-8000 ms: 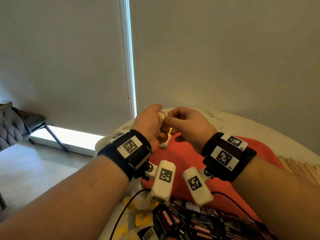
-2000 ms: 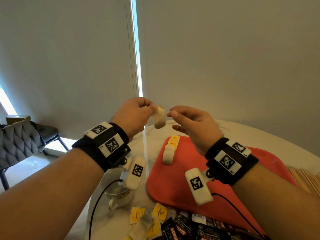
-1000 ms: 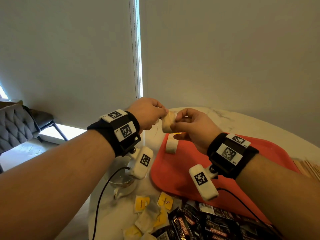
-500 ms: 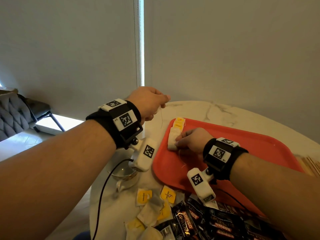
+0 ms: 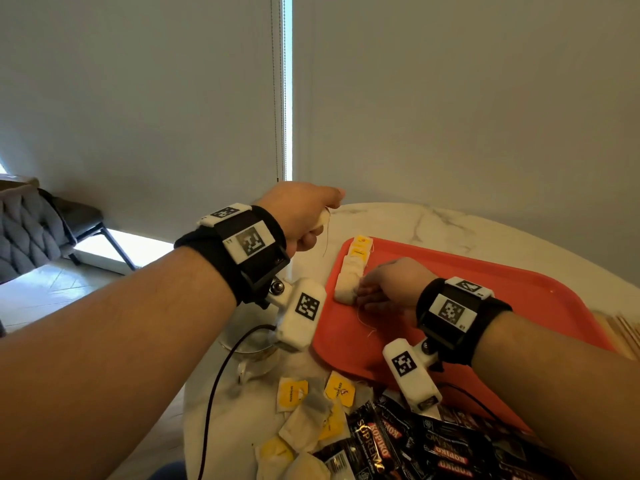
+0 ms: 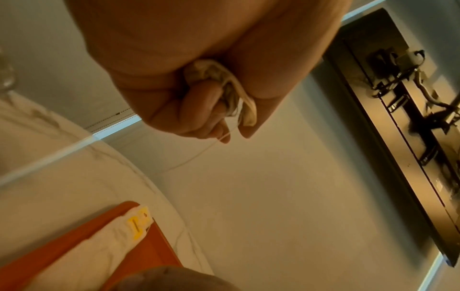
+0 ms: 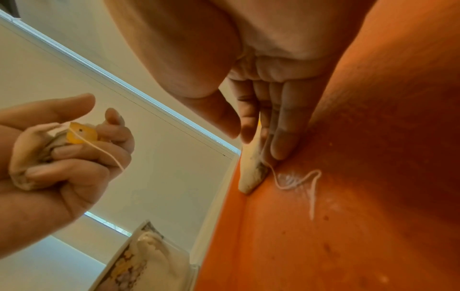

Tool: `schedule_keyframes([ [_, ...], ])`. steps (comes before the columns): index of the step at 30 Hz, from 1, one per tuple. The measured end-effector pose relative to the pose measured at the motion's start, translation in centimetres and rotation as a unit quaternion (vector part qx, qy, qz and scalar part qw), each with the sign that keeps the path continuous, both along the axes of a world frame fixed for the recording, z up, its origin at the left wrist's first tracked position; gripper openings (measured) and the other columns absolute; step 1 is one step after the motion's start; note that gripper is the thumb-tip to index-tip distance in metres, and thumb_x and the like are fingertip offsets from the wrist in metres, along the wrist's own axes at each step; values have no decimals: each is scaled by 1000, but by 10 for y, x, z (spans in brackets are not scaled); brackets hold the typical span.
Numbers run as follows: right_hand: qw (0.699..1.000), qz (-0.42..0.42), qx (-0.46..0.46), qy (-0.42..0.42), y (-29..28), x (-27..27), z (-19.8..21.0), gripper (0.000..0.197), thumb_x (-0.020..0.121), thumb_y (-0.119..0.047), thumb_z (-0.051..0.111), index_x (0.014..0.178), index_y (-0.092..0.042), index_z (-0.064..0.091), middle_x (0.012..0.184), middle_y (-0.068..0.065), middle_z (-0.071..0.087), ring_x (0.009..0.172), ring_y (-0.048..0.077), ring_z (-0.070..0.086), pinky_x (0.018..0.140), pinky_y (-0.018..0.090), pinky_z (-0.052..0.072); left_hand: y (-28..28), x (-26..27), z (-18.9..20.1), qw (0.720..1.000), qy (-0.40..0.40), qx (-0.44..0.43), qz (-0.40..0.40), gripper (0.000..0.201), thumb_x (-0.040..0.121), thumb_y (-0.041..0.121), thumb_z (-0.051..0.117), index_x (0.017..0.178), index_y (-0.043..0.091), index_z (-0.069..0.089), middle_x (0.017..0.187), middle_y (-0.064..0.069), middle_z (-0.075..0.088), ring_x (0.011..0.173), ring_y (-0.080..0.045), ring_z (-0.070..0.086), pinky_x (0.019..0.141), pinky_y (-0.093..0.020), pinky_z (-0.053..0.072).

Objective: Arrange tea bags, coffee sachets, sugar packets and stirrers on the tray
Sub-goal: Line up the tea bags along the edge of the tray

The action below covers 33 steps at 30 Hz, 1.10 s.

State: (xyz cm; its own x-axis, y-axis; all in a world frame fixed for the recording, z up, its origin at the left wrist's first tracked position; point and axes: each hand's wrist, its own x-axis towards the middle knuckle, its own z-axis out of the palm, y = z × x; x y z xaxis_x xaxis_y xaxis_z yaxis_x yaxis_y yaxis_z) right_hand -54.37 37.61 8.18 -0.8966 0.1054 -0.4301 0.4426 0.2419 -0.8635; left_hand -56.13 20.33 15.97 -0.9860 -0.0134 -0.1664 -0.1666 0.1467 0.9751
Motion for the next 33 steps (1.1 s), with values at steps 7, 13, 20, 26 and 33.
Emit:
schedule_keyframes([
  [7, 980, 10, -5, 197, 10, 14, 31, 6, 91, -19, 71, 93, -14, 74, 94, 10, 73, 80, 20, 67, 72, 38, 55, 5, 24, -1, 984, -98, 148, -12, 49, 101, 55, 51, 111, 9, 65, 79, -8, 56, 51, -14, 47, 40, -24, 34],
  [13, 944, 99, -10, 315, 7, 54, 66, 20, 86, -42, 77, 88, -22, 76, 82, -3, 71, 73, 11, 62, 64, 30, 52, 34, 50, -2, 978, -84, 189, 1, 49, 99, 57, 47, 111, 11, 60, 79, -9, 57, 54, -17, 47, 44, -24, 34],
  [20, 949, 121, -64, 284, 18, 65, 70, 14, 84, -9, 80, 82, -15, 67, 80, 7, 69, 71, 17, 65, 60, 30, 50, 51, 59, -8, 967, -74, 241, 30, 31, 97, 43, 60, 105, 12, 62, 78, -7, 60, 62, -20, 57, 60, -32, 48],
  [26, 919, 102, -161, 345, 35, 61, 88, 21, 86, 8, 69, 88, -12, 64, 77, 5, 62, 69, 17, 62, 59, 32, 53, 42, 56, -11, 972, -44, 230, 32, 17, 100, 26, 65, 91, 16, 55, 63, 3, 42, 46, -7, 32, 39, -19, 27],
  [33, 924, 156, -127, 326, 41, 56, 101, 35, 78, -8, 82, 109, -10, 66, 79, 10, 71, 65, 18, 65, 58, 30, 47, 20, 66, 11, 986, 102, 43, -125, 39, 84, 43, 80, 109, 14, 72, 71, 4, 51, 53, -7, 39, 45, -22, 32],
])
